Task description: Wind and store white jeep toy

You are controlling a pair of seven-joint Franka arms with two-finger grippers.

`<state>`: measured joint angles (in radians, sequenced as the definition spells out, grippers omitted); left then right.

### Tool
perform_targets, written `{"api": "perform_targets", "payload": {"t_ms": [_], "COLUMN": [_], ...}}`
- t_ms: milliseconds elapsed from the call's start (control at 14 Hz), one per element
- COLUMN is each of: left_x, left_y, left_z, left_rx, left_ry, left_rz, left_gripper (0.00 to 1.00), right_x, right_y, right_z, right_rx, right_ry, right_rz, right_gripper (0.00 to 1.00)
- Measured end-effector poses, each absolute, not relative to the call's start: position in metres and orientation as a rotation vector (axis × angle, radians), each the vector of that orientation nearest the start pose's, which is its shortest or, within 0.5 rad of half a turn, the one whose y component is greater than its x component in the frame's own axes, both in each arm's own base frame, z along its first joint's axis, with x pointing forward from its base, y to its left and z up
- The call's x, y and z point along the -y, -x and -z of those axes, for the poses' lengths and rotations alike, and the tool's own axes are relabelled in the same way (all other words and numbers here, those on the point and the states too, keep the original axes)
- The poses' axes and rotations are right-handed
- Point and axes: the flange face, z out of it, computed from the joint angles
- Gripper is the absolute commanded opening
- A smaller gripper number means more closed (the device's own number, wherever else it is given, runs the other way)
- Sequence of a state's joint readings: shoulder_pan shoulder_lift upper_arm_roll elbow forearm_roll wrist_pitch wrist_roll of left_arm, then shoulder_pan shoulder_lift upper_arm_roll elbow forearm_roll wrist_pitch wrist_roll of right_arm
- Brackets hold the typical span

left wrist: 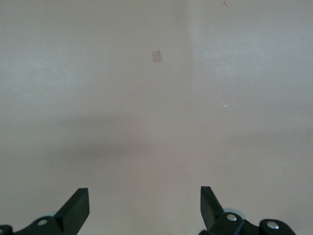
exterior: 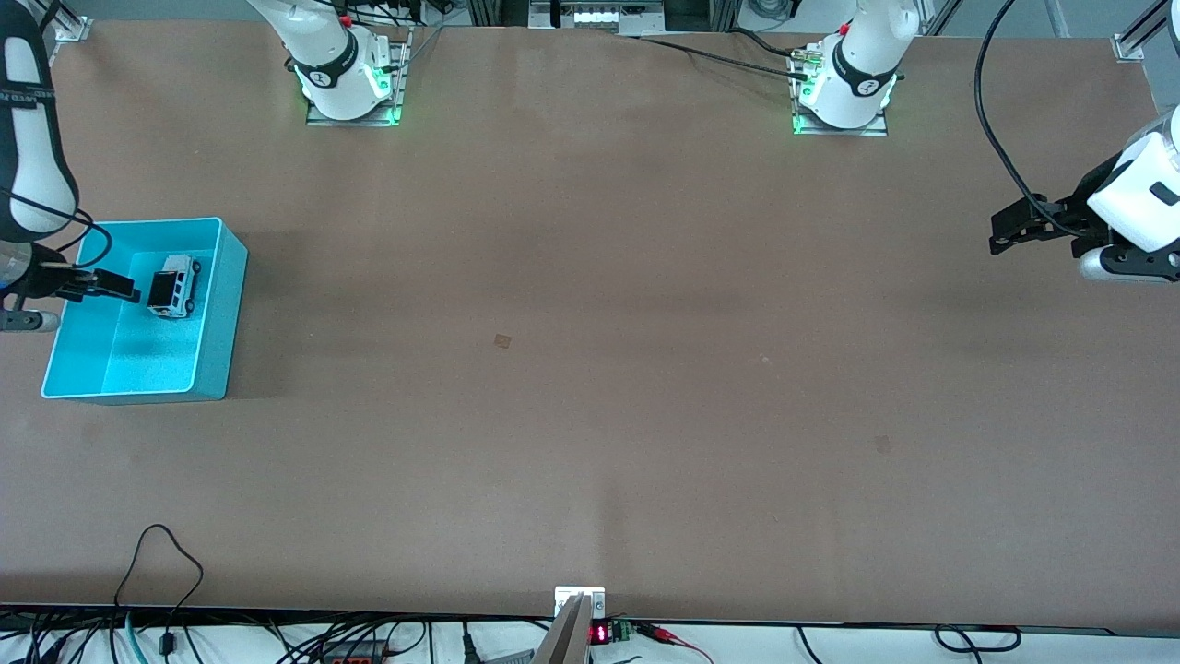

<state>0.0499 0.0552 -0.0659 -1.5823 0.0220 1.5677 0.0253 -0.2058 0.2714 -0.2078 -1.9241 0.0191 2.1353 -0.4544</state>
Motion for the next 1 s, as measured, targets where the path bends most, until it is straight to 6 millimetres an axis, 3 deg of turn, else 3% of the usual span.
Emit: {"api": "perform_targets", "payload": {"t_ms": [287,502,788,1003], "left_x": [0.006,0.006,0.006,0.006], "left_y": [-0.569,-0.569,-0.569,-0.568], "left_z": [-0.588,-0.588,-0.588,-0.59], "left_rx": [-0.065,-0.065,-0.065,-0.065], "left_ry": [3.121,3.121,3.121,3.121], "left_rz": [-0.109,-0.109,-0.109,-0.106], "left_gripper": [1.0,1.0,1.0,1.0], "right_x": [0.172,0.129,0.104,0.065], "right_y": [-0.581,-0.586,-0.586,-0.579], "right_z": [-0.408,-0.441,-0.457,-0.476], "right_rx": [0.242,0.348,0.367,0.255], "right_ry": [3.152,3.146,3.141,3.133], "right_rz": [-0.017,0.06,0.088,0.059], "right_gripper": [1.0,1.0,1.0,1.0]}}
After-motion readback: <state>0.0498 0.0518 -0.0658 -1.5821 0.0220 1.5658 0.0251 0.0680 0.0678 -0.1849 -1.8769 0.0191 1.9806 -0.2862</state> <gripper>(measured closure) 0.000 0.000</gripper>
